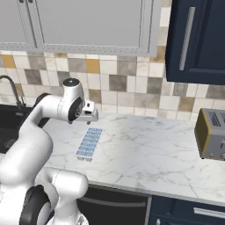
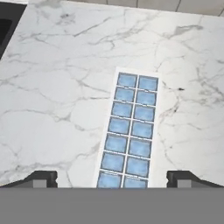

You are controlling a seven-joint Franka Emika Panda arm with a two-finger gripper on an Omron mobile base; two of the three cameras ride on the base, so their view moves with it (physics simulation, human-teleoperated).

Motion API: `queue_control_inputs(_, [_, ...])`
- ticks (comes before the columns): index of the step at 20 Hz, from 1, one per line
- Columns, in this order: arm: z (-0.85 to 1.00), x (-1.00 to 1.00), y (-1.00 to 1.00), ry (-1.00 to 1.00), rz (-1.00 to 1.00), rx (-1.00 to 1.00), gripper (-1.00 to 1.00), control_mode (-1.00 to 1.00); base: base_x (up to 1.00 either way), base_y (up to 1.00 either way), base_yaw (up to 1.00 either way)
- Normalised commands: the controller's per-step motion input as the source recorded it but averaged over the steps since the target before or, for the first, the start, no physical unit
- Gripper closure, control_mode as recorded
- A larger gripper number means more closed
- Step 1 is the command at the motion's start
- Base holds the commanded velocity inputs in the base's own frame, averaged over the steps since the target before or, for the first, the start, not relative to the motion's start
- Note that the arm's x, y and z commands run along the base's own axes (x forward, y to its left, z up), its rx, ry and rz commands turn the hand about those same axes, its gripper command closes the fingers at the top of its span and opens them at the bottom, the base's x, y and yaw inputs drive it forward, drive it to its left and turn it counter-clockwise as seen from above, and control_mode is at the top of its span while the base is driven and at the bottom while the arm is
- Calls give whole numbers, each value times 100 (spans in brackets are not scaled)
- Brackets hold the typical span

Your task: The ice cube tray has been filled with water. Take the tray and place it in the freezer to make ice. Close the freezer door after placing the tray.

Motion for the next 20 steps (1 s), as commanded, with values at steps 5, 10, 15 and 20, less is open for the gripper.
queue_control_inputs(5, [-39, 50, 0, 2, 6, -1, -100, -100, 0, 0, 0])
queue_control_inputs(10, [-44, 37, 9, 0, 0, -6, -100, -100, 0, 0, 0])
queue_control_inputs(15, [-30, 24, 12, -8, -5, -8, -100, -100, 0, 0, 0])
queue_control_inputs(20, [-27, 35, 2, -3, -1, -1, -100, -100, 0, 0, 0])
